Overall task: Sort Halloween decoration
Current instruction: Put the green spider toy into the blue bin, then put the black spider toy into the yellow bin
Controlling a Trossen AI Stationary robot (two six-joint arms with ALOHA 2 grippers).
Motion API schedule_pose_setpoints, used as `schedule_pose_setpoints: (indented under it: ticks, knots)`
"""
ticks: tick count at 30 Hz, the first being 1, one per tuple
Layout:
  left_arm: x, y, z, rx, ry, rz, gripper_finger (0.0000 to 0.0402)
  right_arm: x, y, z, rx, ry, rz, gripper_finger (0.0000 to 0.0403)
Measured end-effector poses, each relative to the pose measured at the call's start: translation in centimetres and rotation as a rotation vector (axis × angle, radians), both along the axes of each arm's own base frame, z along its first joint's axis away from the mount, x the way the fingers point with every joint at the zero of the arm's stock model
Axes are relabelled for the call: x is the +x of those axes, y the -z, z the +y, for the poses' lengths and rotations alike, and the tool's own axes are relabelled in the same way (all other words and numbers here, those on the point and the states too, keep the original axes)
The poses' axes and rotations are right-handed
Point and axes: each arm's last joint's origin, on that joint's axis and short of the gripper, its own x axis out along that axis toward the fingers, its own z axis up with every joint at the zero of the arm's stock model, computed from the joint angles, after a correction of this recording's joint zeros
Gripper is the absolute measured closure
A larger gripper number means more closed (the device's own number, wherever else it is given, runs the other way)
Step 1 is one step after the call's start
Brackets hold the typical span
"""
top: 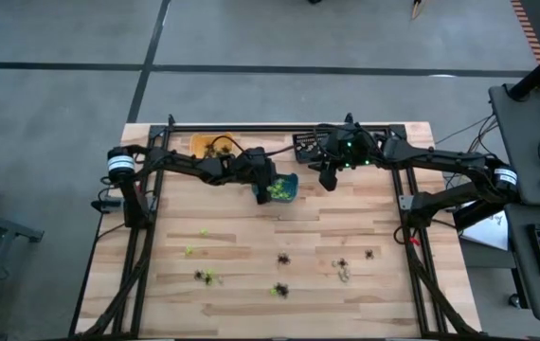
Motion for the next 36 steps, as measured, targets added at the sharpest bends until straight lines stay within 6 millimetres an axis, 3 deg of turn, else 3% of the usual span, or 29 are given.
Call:
schedule_pose_setpoints:
  ticks: [10,17,27,36]
  knots:
    - [-0.2,0.0,-0.1,-0.025,-0.013,0.030,0.0330,-0.1,0.4,0.0,0.075,0.052,-0.002,0.0294]
    - [-0.8,-2.1,-0.8,-0.050,-0.022,0.005,0.0311,0.1,0.5,0.8,0.283,0.166,-0.021,0.0294]
    - [-3.4,-7.0,-3.1,0.044,0.062,-0.174,0.0310,1.4,0.9,7.1,0.455,0.053,0.050,0.0294]
    - [-7.3,-10.2,-4.3,0.082,0.072,-0.362,0.0310,-0.3,2.6,11.1,0.643,0.217,0.338,0.0294]
